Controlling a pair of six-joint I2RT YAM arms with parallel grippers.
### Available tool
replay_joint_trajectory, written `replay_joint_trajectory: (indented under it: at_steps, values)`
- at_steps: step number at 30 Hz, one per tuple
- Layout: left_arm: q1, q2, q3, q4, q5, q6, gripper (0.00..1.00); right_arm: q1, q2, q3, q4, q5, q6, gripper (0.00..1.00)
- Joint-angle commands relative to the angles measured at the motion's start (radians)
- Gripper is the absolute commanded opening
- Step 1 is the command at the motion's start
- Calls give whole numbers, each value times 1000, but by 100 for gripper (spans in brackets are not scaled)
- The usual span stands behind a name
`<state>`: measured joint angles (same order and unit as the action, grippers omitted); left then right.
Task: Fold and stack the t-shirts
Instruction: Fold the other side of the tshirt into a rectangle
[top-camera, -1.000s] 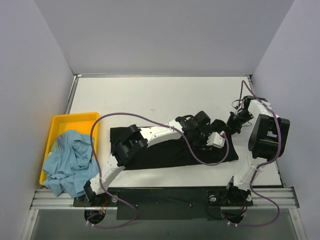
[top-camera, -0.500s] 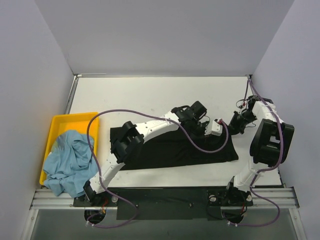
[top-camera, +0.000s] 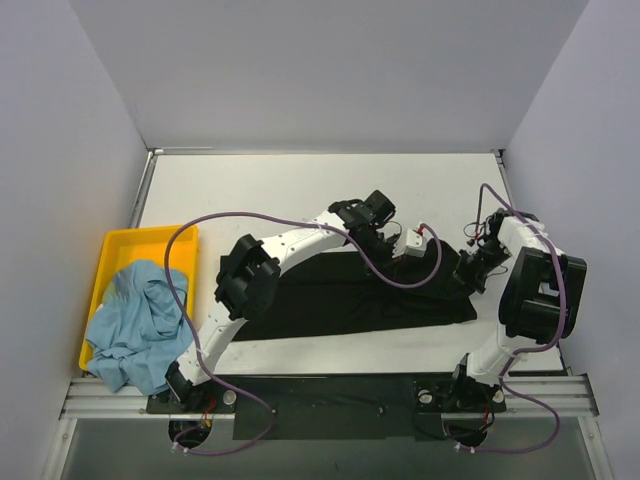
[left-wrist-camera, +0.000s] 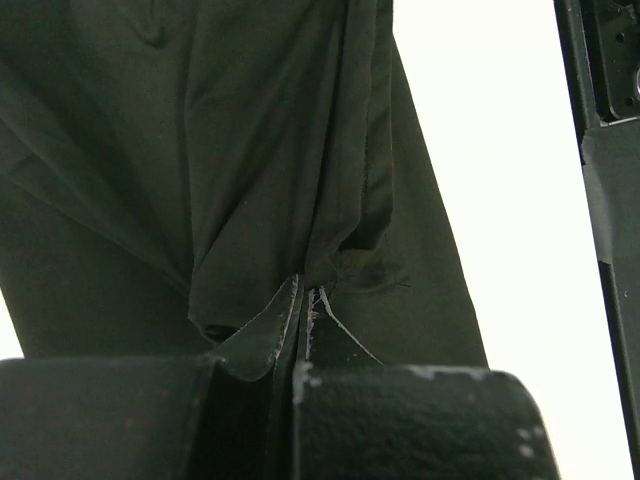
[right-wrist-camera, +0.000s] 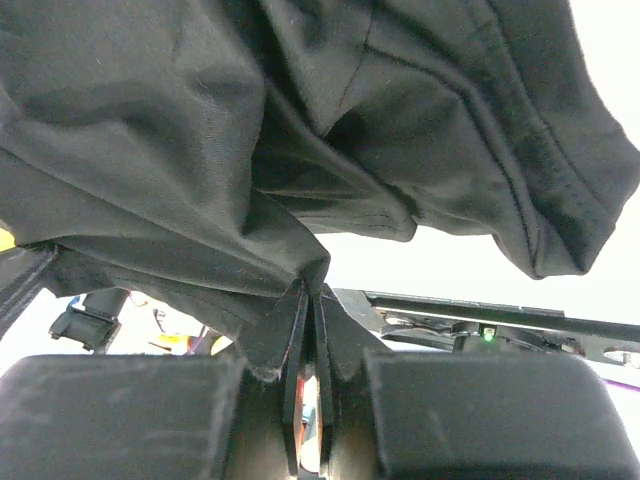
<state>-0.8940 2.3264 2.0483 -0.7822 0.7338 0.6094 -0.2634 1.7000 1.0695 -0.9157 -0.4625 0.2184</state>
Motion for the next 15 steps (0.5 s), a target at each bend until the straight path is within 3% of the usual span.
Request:
replay_joint_trajectory:
  at_steps: [1,6,8,10,13,15]
  values:
    - [23,-58,-14,-31,78,12,0,41,13,-11,-75,45,-16,0]
    - [26,-67,-74,-20,43,15,0,62,16,-22,-83,102,-14,0]
    - [35,-65,-79,9,45,-29,0,62,20,-20,-80,29,-19,0]
    - [56,-67,-70,69,87,-135,0,61,27,0,-78,-26,-16,0]
    - [104,-67,-83,281,78,-443,0,55,50,64,-63,-60,6,0]
    - [128,-50,-91,357,72,-570,0,40,85,102,-31,-76,27,0]
